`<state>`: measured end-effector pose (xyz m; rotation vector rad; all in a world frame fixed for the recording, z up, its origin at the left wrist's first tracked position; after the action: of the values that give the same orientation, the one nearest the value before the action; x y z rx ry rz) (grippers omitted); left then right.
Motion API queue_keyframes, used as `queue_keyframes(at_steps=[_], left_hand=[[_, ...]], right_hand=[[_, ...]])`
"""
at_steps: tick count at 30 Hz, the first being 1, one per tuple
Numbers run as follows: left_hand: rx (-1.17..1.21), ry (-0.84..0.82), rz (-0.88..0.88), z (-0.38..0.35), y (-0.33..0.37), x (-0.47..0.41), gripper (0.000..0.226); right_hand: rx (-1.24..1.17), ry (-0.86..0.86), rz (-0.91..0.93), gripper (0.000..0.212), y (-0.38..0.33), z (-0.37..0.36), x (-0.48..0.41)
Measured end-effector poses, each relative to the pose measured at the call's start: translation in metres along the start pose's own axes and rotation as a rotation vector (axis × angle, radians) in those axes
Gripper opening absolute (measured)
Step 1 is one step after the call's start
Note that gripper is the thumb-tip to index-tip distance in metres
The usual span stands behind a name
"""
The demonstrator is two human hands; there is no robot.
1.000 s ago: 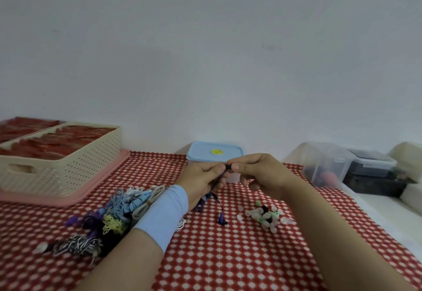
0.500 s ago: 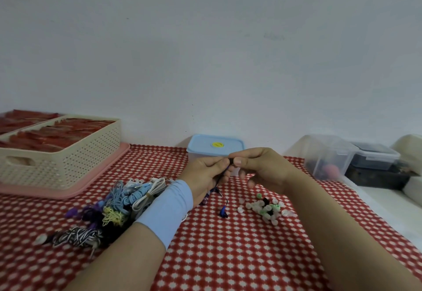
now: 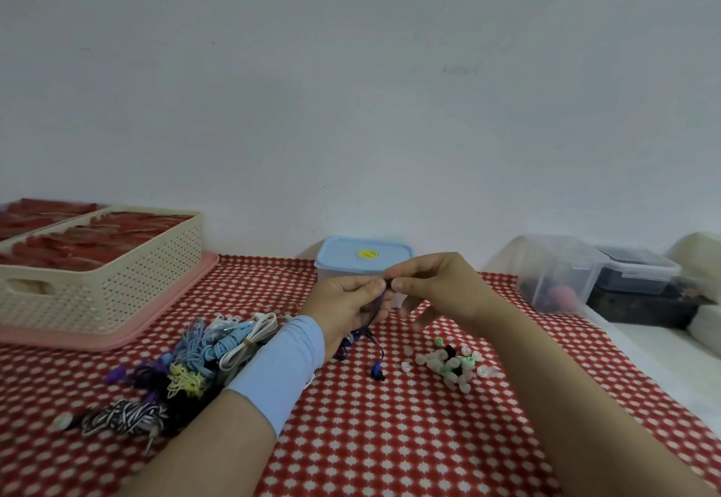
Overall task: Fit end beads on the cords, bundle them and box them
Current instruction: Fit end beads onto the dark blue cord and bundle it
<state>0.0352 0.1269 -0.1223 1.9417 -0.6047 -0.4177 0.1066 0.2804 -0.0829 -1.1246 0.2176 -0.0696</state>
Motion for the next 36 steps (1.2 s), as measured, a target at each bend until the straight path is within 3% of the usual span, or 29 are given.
queue_keyframes(at_steps=[11,20,32,36], left_hand=[[-0.039,-0.023,0.031,0.003,0.006,0.001,0.016],[-0.109,-0.175,0.072,0.003,0.012,0.006,0.018],[-0.194,-0.159,0.045,0.001,0.011,0.007,0.013],[-0.327,-0.140,0.013,0.003,0.010,0.008,0.012]], right_hand=[[0.106,0.036,0.075,0.013,-0.007,0.001,0.001],[0.019,-0.116,-0.045,0.010,-0.007,0.007,0.007],[-0.037,-0.177,-0.139,0.019,-0.002,0.006,0.007],[0.010,-0.182,-0.186,0.006,0.001,0.004,0.006]])
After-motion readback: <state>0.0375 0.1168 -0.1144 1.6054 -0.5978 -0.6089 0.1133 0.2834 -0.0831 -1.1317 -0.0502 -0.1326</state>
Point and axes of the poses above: each hand's wrist, its own x-axis away from the middle knuckle, its own z-axis out of the back of the hand, y = z × x, the point moved 2 cm from there along -x, towards the middle knuckle, and after that the axes turned 7 degrees about x, right-handed, at the moved point
